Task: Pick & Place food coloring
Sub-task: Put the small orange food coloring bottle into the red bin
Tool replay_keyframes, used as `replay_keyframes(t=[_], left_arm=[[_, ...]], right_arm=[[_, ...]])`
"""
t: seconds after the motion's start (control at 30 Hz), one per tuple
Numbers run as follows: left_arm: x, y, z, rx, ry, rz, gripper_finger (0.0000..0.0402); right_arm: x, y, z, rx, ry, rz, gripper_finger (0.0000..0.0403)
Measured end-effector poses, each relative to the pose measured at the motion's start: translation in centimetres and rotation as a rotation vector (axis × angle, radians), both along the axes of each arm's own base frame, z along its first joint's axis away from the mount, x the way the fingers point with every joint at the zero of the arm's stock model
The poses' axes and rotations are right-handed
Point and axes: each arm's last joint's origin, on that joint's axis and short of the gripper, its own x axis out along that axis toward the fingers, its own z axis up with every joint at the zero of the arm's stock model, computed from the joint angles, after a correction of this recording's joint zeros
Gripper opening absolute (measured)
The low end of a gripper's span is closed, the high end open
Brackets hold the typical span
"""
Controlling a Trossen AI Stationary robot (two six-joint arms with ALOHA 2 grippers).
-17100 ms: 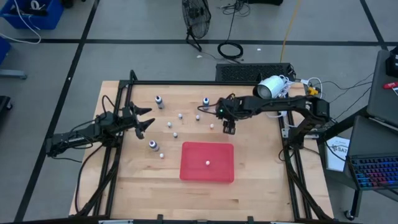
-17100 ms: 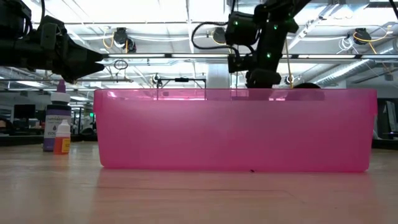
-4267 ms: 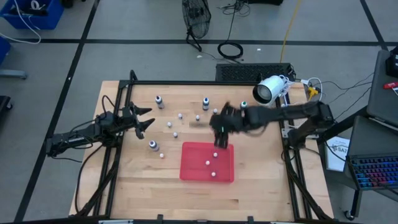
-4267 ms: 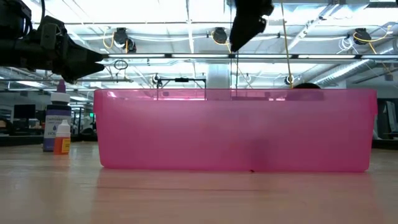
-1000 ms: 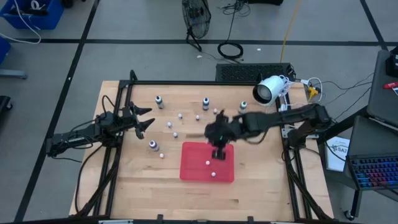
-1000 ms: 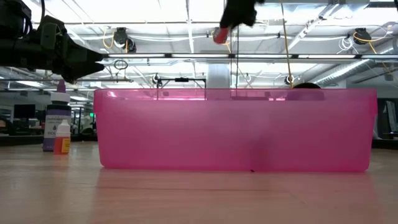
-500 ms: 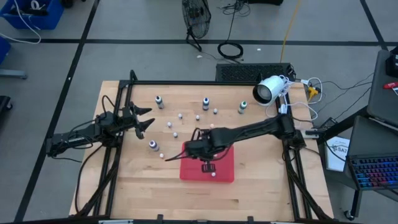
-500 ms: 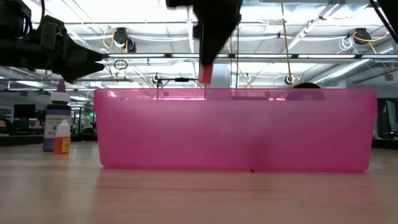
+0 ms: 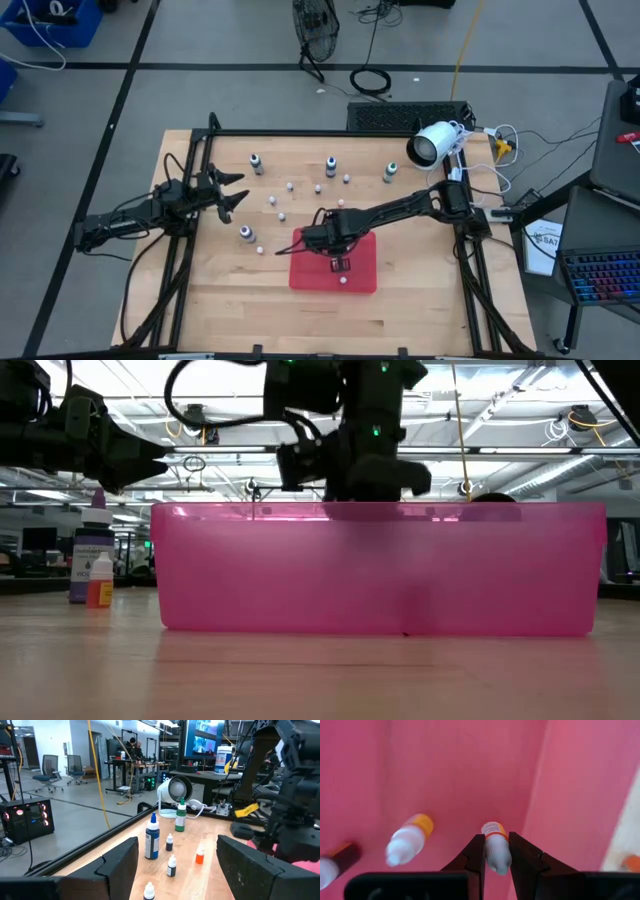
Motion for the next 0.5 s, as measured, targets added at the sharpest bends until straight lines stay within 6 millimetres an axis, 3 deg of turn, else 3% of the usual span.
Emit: replay_keyframes(t=[0.33, 0.5], left_arm=[[0.0, 0.0, -0.01, 0.0, 0.001, 0.0, 0.0269], [0.0, 0.0, -0.01, 0.0, 0.001, 0.0, 0.0269]], right_arm=[[-0.04, -0.03, -0.3, 0.001, -0.015, -0.003, 0.0052], [-0.06, 0.07, -0.51, 0.006, -0.01, -0.027, 0.0124]])
